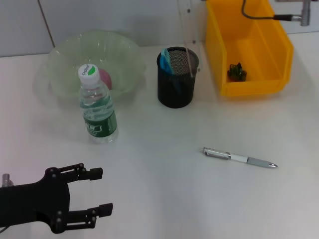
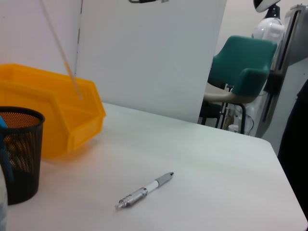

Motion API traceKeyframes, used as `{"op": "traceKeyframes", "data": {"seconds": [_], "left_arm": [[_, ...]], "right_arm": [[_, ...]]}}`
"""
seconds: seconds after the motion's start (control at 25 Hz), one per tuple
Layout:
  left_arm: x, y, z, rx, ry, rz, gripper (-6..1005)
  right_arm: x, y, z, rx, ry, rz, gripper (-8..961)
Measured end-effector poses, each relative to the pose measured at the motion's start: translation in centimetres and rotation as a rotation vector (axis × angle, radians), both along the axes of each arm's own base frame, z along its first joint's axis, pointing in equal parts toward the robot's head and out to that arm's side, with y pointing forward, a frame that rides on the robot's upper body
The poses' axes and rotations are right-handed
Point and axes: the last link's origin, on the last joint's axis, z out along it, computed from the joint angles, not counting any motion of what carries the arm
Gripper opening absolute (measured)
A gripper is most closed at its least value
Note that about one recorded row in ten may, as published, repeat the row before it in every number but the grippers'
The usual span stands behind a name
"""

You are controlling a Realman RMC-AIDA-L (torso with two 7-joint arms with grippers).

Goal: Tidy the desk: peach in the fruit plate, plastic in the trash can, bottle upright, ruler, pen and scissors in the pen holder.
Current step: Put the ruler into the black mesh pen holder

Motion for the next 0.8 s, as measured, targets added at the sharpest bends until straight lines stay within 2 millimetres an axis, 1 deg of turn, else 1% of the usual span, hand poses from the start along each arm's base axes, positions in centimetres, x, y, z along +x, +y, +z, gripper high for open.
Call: {"op": "traceKeyframes", "data": {"seconds": [0.16, 0.4, 0.68, 0.8], "left_arm": [[0.1, 0.0, 0.0, -0.002, -0.010, 0.002, 787], [0.1, -0.1, 0.0, -0.003, -0.018, 0.010, 787], [0.0, -0.1, 0.1, -0.001, -0.019, 0.015, 787], [-0.1, -0.1, 0.0, -0.004, -0.024, 0.022, 787]], "right_arm": [[-0.7, 0.5, -1.2, 0.039, -0.013, 0.057, 377], [-1.0, 1.2, -3.0, 0.104, -0.080, 0.100, 377], [-0.5, 2.0, -4.3, 0.169, -0.142, 0.113, 378], [-0.2, 2.1, -5.1, 0.182, -0.129, 0.129, 378]]}}
